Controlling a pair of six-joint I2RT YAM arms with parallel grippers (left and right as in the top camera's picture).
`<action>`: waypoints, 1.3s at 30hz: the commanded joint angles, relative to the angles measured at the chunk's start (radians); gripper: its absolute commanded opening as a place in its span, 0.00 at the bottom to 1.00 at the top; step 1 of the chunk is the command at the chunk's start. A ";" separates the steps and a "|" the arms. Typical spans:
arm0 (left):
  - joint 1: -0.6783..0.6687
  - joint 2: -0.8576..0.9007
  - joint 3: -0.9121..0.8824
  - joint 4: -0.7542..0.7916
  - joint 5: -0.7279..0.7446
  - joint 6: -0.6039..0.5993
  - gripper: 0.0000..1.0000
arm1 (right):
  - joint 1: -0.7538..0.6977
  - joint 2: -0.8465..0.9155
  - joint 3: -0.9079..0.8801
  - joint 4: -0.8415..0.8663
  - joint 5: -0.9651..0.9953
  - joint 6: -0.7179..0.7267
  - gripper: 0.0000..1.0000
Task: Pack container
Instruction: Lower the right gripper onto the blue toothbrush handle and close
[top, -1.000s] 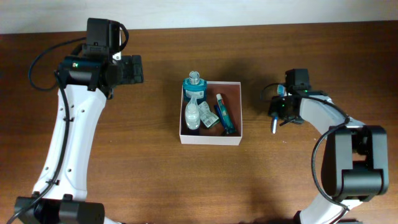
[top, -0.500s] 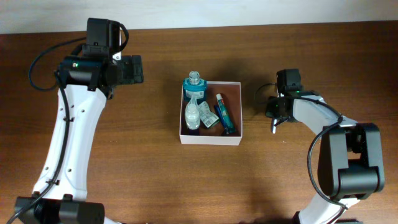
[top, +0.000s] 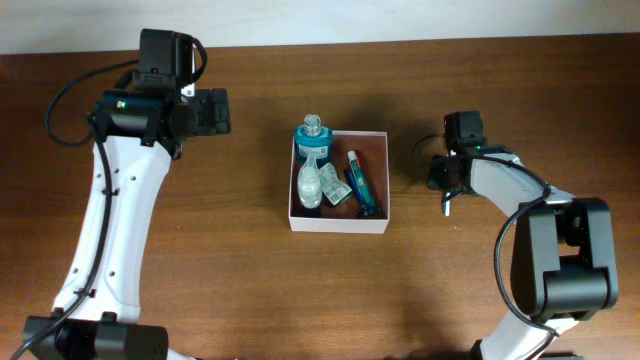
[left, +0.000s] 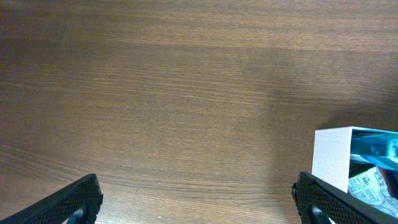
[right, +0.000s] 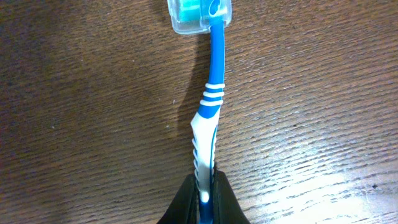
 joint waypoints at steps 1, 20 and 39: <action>0.002 -0.015 0.008 -0.001 0.000 -0.013 0.99 | 0.006 0.037 -0.010 -0.012 -0.002 0.005 0.04; 0.002 -0.015 0.008 -0.001 0.000 -0.013 1.00 | 0.126 -0.278 0.167 -0.271 -0.003 0.005 0.04; 0.002 -0.015 0.008 -0.001 0.000 -0.013 1.00 | 0.146 -0.291 0.163 -0.310 0.114 0.047 0.38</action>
